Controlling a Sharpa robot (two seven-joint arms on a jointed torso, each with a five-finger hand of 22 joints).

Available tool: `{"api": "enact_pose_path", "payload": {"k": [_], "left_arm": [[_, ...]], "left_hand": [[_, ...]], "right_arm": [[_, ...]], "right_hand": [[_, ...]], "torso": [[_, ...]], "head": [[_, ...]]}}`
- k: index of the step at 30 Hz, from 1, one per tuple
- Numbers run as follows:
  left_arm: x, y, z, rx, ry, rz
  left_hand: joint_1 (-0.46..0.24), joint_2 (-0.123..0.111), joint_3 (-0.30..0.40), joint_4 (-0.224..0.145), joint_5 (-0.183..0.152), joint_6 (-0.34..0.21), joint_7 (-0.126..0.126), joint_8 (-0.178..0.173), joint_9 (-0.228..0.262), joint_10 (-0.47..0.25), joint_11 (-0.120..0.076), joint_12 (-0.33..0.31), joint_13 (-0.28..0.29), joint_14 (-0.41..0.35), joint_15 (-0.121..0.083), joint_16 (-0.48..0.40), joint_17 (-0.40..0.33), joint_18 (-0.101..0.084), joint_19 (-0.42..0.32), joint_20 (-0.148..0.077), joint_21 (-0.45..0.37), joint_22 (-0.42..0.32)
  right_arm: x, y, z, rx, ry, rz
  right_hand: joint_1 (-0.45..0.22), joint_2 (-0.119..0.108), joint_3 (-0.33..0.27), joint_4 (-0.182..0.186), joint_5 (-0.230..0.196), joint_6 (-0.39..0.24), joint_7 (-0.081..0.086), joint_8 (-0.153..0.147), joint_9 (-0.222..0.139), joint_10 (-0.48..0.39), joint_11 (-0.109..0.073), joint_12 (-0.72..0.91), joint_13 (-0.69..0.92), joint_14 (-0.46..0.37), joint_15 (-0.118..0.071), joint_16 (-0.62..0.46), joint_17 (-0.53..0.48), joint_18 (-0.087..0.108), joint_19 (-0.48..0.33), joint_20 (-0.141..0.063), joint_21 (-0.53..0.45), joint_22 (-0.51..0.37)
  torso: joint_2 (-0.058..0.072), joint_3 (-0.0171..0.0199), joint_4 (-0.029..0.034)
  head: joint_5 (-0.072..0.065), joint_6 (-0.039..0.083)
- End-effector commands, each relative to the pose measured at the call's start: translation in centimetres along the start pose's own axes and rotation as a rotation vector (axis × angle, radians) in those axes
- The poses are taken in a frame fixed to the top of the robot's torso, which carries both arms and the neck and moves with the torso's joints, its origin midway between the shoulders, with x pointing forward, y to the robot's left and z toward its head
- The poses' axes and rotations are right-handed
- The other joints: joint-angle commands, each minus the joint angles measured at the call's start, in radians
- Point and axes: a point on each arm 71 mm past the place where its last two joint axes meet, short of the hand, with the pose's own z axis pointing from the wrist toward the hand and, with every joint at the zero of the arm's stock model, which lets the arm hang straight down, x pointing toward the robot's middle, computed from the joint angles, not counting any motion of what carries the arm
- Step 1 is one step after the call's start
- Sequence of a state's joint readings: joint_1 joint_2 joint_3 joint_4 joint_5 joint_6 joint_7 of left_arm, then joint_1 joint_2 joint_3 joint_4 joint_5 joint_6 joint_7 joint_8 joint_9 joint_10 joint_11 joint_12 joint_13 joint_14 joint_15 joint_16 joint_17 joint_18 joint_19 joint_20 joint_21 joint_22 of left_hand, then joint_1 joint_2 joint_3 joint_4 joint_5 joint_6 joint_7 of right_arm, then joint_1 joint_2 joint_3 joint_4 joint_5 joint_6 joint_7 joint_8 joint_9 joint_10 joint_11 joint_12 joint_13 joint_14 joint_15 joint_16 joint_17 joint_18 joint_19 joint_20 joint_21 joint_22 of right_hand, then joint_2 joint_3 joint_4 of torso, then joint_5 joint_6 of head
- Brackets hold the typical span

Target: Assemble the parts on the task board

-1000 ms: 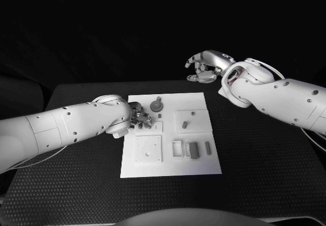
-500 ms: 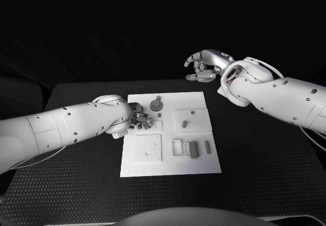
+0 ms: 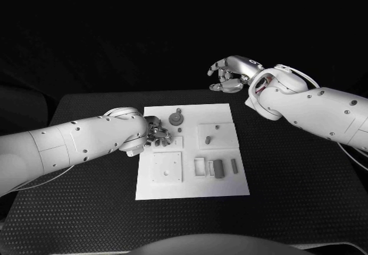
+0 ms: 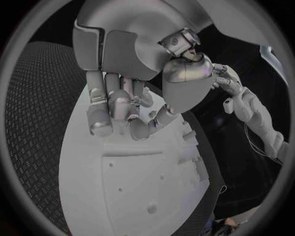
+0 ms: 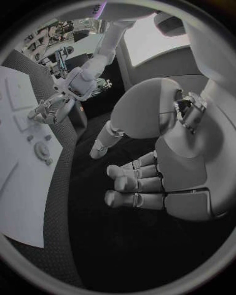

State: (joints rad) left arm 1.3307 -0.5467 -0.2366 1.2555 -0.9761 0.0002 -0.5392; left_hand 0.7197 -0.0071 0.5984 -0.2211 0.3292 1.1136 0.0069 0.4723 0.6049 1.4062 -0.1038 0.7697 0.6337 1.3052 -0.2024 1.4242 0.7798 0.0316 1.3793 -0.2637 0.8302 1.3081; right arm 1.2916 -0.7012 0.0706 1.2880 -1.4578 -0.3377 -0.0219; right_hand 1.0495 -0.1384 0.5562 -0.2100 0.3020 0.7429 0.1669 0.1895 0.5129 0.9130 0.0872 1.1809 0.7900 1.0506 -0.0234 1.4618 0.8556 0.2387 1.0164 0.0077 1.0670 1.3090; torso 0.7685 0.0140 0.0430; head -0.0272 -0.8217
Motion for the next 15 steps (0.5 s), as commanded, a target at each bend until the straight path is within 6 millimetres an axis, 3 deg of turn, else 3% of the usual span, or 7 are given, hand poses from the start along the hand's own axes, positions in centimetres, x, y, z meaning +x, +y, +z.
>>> {"api": "enact_pose_path", "payload": {"k": [1,15], "left_arm": [[0.18,0.01,0.06,-0.002,0.005,0.011],[0.14,-0.02,0.13,-0.002,0.004,0.011]], "left_hand": [[0.004,-0.006,-0.003,0.008,-0.020,0.164,-0.026,0.002,0.001,-0.007,0.003,0.004,-0.001,-0.003,-0.002,0.006,-0.002,0.039,-0.008,0.002,0.007,0.017],[-0.011,-0.031,-0.012,0.035,-0.078,0.164,-0.027,0.000,0.003,-0.008,0.003,0.005,-0.002,-0.004,-0.003,0.009,-0.006,0.041,-0.009,0.002,0.008,0.016]], "right_arm": [[0.06,0.10,0.05,-0.008,0.009,0.000],[0.10,0.09,0.09,-0.007,0.010,0.001]], "right_hand": [[0.007,0.005,-0.003,-0.005,0.000,-0.019,0.035,0.007,-0.002,-0.001,0.001,0.004,-0.001,-0.003,0.003,-0.006,-0.002,0.023,0.001,-0.007,-0.003,0.003],[0.007,0.005,-0.003,-0.005,0.000,-0.018,0.035,0.007,-0.003,-0.001,0.000,0.004,-0.002,-0.003,0.003,-0.006,-0.002,0.023,0.001,-0.006,-0.004,0.003]], "torso": [[0.000,-0.0007,0.0000],[0.000,0.0006,0.0004]], "head": [[0.000,0.000],[-0.003,-0.004]]}}
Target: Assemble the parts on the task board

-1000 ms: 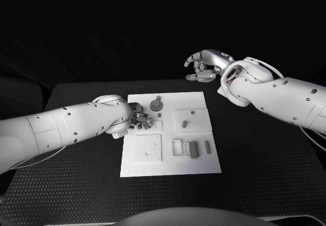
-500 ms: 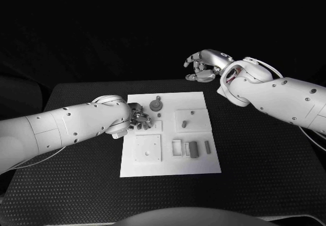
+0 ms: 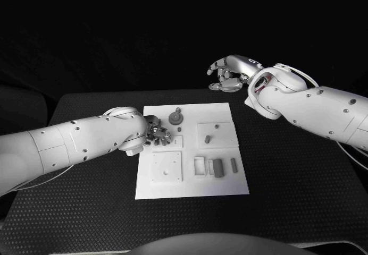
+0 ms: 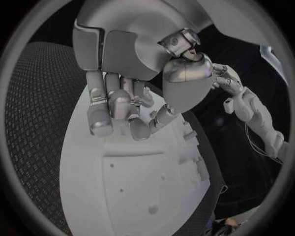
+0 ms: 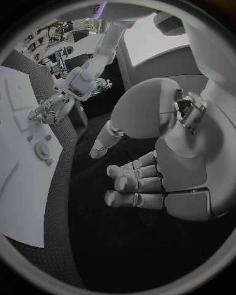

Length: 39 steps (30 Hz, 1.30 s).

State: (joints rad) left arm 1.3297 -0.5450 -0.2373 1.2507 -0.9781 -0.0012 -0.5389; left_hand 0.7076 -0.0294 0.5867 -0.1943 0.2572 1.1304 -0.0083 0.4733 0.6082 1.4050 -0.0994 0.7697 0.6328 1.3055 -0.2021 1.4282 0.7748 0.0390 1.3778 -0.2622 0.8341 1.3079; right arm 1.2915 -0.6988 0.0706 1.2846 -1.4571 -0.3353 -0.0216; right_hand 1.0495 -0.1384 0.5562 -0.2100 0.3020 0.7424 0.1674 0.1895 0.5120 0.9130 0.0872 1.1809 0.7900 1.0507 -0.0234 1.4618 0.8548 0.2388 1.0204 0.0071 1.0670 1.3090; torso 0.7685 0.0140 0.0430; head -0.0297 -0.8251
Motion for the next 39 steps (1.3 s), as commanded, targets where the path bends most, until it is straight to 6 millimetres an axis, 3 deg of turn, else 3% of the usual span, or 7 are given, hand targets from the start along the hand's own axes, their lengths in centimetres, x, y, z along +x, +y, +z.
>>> {"api": "enact_pose_path", "payload": {"k": [1,9,11,30,39], "left_arm": [[0.15,-0.08,0.06,0.000,0.009,0.012],[0.06,0.04,0.11,-0.004,0.006,0.010],[0.05,0.03,0.11,-0.003,0.005,0.009],[0.01,-0.04,0.17,0.009,-0.014,0.006],[-0.06,0.00,0.18,0.014,-0.019,-0.004]], "left_hand": [[-0.001,-0.013,-0.001,0.012,-0.014,0.147,-0.012,-0.001,-0.001,-0.006,-0.002,0.005,-0.002,-0.004,-0.003,0.005,-0.002,0.034,-0.008,0.001,0.004,0.017],[-0.013,-0.040,-0.004,0.038,-0.093,0.145,-0.012,-0.003,0.001,-0.009,-0.003,0.006,-0.004,-0.006,-0.004,0.007,-0.008,0.037,-0.011,0.001,0.004,0.016],[-0.016,-0.047,-0.004,0.045,-0.128,0.145,-0.012,-0.003,0.002,-0.009,-0.003,0.006,-0.004,-0.007,-0.004,0.008,-0.009,0.038,-0.012,0.001,0.004,0.016],[-0.011,-0.042,-0.003,0.042,-0.135,0.144,-0.012,-0.003,0.003,-0.010,-0.003,0.007,-0.005,-0.008,-0.005,0.009,-0.011,0.040,-0.013,0.000,0.004,0.016],[-0.025,-0.061,-0.011,0.048,-0.142,0.140,-0.010,-0.005,0.005,-0.012,-0.001,0.006,-0.007,-0.009,-0.003,0.008,-0.014,0.040,-0.016,0.001,0.003,0.015]], "right_arm": [[0.05,0.10,0.03,-0.008,0.008,0.000],[0.03,0.04,0.01,-0.007,0.008,0.000],[0.03,0.03,0.01,-0.006,0.007,0.000],[0.04,-0.01,0.02,-0.005,0.009,0.000],[0.04,-0.06,0.01,-0.004,0.009,-0.001]], "right_hand": [[0.007,0.005,-0.003,-0.006,0.000,-0.018,0.034,0.007,-0.002,-0.001,0.000,0.004,-0.002,-0.003,0.003,-0.006,-0.001,0.023,-0.003,-0.006,-0.004,0.003],[0.007,0.005,-0.003,-0.006,0.000,-0.018,0.034,0.007,-0.002,-0.001,0.000,0.004,-0.002,-0.003,0.003,-0.006,-0.001,0.023,-0.003,-0.006,-0.004,0.003],[0.007,0.005,-0.003,-0.006,0.000,-0.018,0.034,0.007,-0.002,-0.001,0.000,0.004,-0.002,-0.004,0.003,-0.006,-0.001,0.023,-0.003,-0.006,-0.004,0.003],[0.007,0.006,-0.004,-0.007,0.000,-0.018,0.034,0.007,-0.003,-0.001,0.000,0.005,-0.003,-0.004,0.003,-0.006,-0.002,0.023,-0.003,-0.005,-0.004,0.003],[0.007,0.007,-0.004,-0.007,0.000,-0.018,0.034,0.007,-0.004,-0.001,0.000,0.005,-0.003,-0.004,0.003,-0.006,-0.002,0.023,-0.003,-0.005,-0.005,0.003]], "torso": [[0.000,0.0006,0.0001],[0.000,0.0004,0.0000],[0.000,-0.0002,0.0001],[0.000,-0.0005,0.0000],[0.000,-0.0009,0.0010]], "head": [[-0.001,0.000],[-0.002,0.000],[-0.002,0.000],[-0.006,0.000],[-0.008,0.002]]}}
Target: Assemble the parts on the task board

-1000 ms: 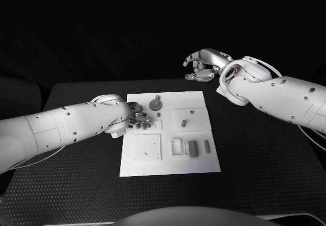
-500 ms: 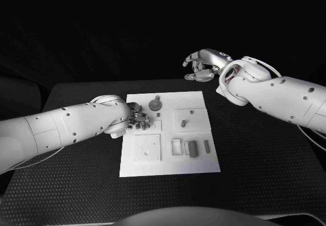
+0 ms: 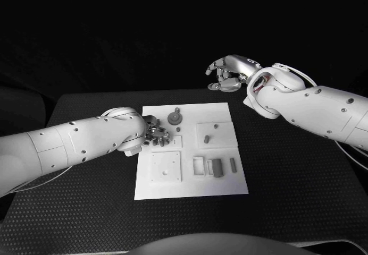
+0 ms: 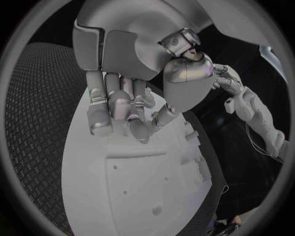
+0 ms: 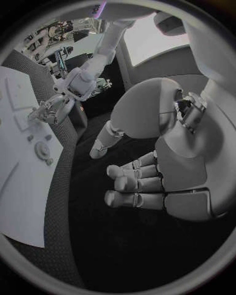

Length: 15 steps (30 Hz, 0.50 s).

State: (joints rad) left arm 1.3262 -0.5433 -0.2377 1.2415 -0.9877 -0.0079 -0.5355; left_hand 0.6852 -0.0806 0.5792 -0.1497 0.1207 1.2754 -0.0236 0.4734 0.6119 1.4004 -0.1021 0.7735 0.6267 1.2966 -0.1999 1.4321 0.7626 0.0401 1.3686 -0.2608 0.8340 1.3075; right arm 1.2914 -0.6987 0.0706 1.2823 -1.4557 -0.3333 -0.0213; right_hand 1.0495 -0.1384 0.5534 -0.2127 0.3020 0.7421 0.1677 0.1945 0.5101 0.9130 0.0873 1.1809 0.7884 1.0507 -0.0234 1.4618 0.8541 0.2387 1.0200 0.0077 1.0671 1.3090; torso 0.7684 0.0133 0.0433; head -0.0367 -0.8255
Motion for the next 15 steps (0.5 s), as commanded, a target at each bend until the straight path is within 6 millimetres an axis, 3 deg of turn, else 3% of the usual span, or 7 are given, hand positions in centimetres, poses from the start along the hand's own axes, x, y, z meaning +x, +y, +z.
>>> {"api": "enact_pose_path", "payload": {"k": [1,15], "left_arm": [[-0.04,-0.21,0.01,0.018,-0.010,-0.008],[-0.05,-0.12,0.03,0.019,-0.008,-0.031]], "left_hand": [[-0.004,-0.012,-0.004,0.005,-0.006,-0.005,0.005,-0.005,0.001,-0.007,0.001,0.002,-0.002,0.000,-0.005,0.004,-0.002,0.039,-0.007,-0.001,0.002,0.016],[-0.008,-0.015,-0.003,0.009,-0.010,-0.005,0.005,-0.005,0.002,-0.008,0.001,0.002,-0.003,0.000,-0.005,0.004,-0.003,0.041,-0.007,-0.001,0.001,0.015]], "right_arm": [[0.03,0.03,0.01,-0.006,0.007,-0.001],[0.07,0.01,0.03,-0.004,0.011,-0.001]], "right_hand": [[0.007,0.007,-0.001,-0.004,0.000,-0.018,0.034,0.002,-0.002,-0.001,0.000,0.005,-0.001,-0.004,0.003,-0.006,-0.001,0.023,-0.002,-0.006,-0.005,0.003],[0.007,0.007,-0.001,-0.005,0.000,-0.019,0.034,0.002,-0.003,-0.001,0.000,0.005,-0.002,-0.004,0.003,-0.006,-0.001,0.023,-0.002,-0.006,-0.005,0.003]], "torso": [[0.000,-0.0001,0.0006],[0.000,0.0000,0.0002]], "head": [[-0.001,0.002],[-0.005,0.003]]}}
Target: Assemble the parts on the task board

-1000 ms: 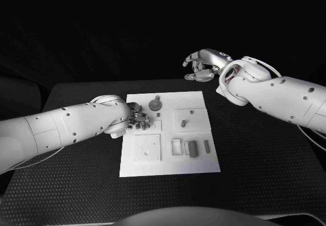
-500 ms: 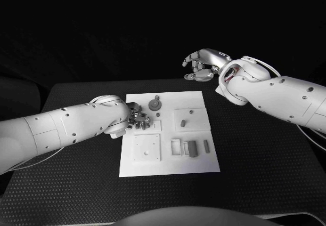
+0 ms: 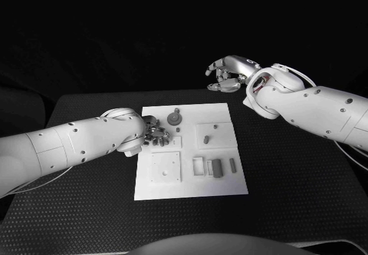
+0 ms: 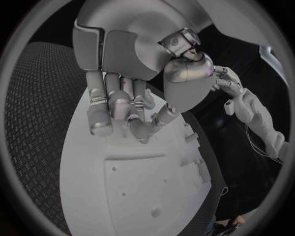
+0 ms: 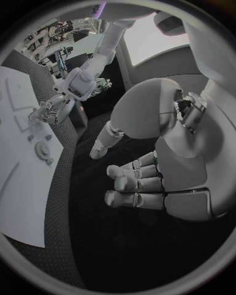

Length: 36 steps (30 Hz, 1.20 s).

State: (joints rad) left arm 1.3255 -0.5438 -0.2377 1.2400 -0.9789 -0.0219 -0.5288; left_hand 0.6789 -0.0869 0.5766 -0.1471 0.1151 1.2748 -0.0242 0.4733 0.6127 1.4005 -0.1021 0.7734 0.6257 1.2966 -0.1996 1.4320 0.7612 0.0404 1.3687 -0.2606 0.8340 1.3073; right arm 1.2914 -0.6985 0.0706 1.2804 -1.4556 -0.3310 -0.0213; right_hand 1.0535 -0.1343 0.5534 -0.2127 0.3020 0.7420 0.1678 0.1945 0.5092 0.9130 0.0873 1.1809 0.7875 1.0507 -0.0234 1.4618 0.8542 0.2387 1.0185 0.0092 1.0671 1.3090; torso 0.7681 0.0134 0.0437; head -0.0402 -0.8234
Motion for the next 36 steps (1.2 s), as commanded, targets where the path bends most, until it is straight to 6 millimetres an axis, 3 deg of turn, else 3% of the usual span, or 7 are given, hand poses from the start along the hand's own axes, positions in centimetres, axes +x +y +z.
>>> {"api": "enact_pose_path", "payload": {"k": [1,21,36], "left_arm": [[0.01,-0.16,0.00,0.015,-0.001,-0.016],[0.22,-0.37,-0.03,0.027,0.019,-0.012],[0.24,-0.35,0.01,0.027,0.027,-0.008]], "left_hand": [[-0.002,-0.009,0.000,0.007,-0.004,-0.005,0.006,-0.005,0.001,-0.008,0.001,0.002,-0.002,0.000,-0.005,0.004,-0.001,0.040,-0.007,-0.001,0.001,0.015],[0.002,-0.018,0.002,0.003,-0.006,-0.006,0.006,-0.005,0.002,-0.008,0.001,0.002,-0.003,0.000,-0.006,0.004,-0.003,0.042,-0.007,-0.002,0.001,0.015],[0.012,-0.011,0.005,-0.006,-0.005,-0.006,0.006,-0.005,0.004,-0.008,0.002,0.003,-0.004,0.000,-0.005,0.004,-0.004,0.043,-0.007,-0.002,0.001,0.015]], "right_arm": [[0.06,0.08,0.03,-0.006,0.009,-0.001],[0.08,0.10,0.03,-0.007,0.010,-0.001],[0.12,0.11,0.07,-0.007,0.011,0.000]], "right_hand": [[0.003,0.003,-0.001,-0.005,0.000,-0.019,0.034,0.002,-0.002,-0.001,0.000,0.005,-0.001,-0.004,0.003,-0.006,-0.002,0.023,-0.001,-0.007,-0.005,0.003],[0.003,0.003,-0.002,-0.005,0.000,-0.019,0.034,0.003,-0.003,-0.001,0.001,0.005,-0.002,-0.004,0.003,-0.006,-0.002,0.023,-0.001,-0.007,-0.005,0.003],[0.003,0.004,-0.002,-0.006,0.000,-0.019,0.034,0.003,-0.003,-0.001,0.001,0.006,-0.002,-0.004,0.003,-0.006,-0.002,0.023,0.000,-0.007,-0.005,0.004]], "torso": [[0.000,0.0002,-0.0002],[0.000,0.0003,-0.0005],[0.000,0.0003,-0.0005]], "head": [[-0.001,0.001],[-0.001,-0.002],[-0.002,-0.002]]}}
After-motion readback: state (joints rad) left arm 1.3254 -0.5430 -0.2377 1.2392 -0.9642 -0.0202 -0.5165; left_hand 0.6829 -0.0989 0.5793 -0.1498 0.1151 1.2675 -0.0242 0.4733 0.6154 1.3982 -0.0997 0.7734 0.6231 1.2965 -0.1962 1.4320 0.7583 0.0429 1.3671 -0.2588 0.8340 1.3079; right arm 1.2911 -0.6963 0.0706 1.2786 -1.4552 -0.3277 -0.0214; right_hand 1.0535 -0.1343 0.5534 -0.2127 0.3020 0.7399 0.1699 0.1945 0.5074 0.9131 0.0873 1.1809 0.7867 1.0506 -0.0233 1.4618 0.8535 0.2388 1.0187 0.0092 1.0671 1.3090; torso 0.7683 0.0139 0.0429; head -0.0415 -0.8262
